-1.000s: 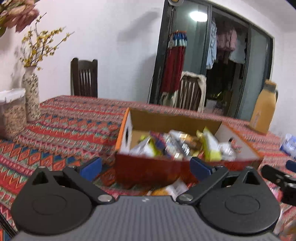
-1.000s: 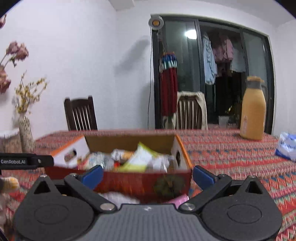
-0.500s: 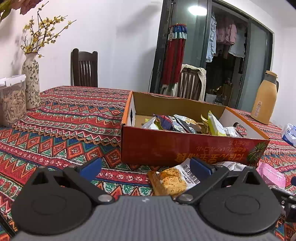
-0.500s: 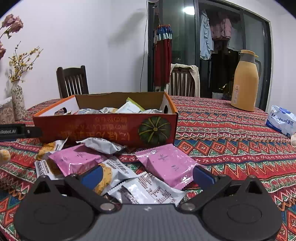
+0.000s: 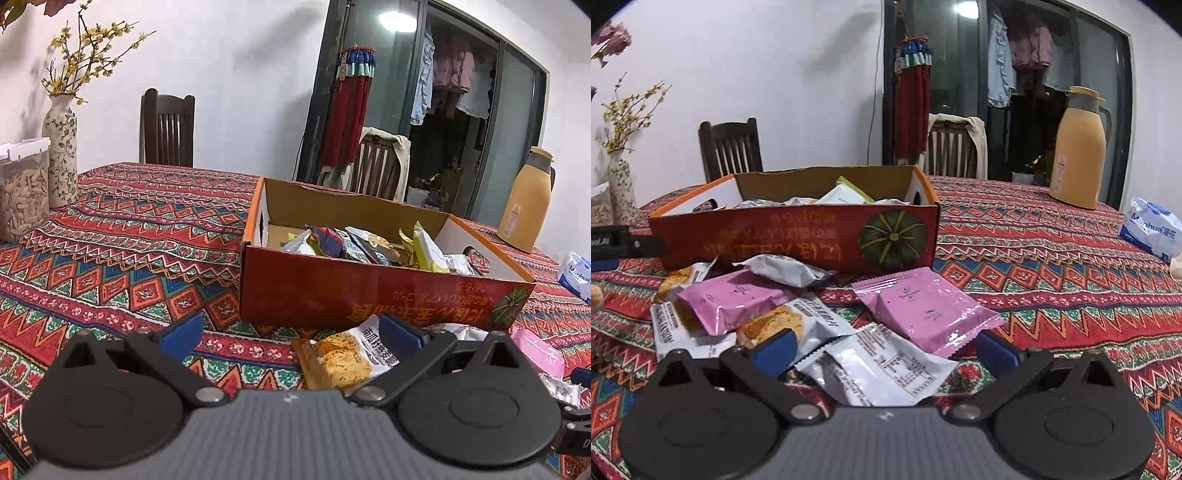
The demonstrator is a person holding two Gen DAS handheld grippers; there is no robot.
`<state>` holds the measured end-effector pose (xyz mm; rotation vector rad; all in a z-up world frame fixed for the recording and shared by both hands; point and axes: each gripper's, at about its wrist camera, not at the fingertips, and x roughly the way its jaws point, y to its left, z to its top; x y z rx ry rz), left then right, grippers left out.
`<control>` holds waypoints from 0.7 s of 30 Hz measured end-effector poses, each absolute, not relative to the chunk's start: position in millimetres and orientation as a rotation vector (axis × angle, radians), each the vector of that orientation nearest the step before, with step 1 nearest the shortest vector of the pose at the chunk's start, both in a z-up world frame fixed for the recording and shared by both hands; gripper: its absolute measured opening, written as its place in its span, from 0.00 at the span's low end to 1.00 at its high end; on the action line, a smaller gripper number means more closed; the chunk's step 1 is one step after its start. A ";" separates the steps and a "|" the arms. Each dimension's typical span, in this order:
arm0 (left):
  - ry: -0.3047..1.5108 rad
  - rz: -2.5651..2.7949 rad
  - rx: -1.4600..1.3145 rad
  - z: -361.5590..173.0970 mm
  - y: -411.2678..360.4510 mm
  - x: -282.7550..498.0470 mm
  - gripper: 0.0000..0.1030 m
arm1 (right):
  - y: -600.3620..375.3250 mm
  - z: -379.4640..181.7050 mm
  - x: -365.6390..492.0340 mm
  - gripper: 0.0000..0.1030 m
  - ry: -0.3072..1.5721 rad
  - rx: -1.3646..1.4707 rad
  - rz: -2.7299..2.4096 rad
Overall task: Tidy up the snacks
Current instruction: 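Grasp a white cookie packet from the pile with the right tool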
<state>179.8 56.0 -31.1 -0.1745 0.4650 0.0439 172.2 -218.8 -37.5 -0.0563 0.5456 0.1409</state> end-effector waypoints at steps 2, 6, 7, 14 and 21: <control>0.467 0.044 -0.176 -31.2 55.9 180.1 1.00 | -219.4 -37.3 172.2 0.92 0.542 -0.052 0.137; 0.475 0.046 -0.183 -32.1 56.7 181.7 1.00 | -221.2 -35.6 170.2 0.81 0.535 -0.042 0.154; 0.475 0.046 -0.185 -32.1 56.8 181.6 1.00 | -220.6 -35.7 169.0 0.79 0.535 -0.046 0.164; 0.480 0.052 -0.190 -32.2 57.5 182.7 1.00 | -212.2 -40.9 164.1 0.60 0.565 -0.090 0.206; 0.479 0.066 -0.189 -32.1 57.4 183.0 1.00 | -207.1 -44.6 157.8 0.55 0.564 -0.105 0.229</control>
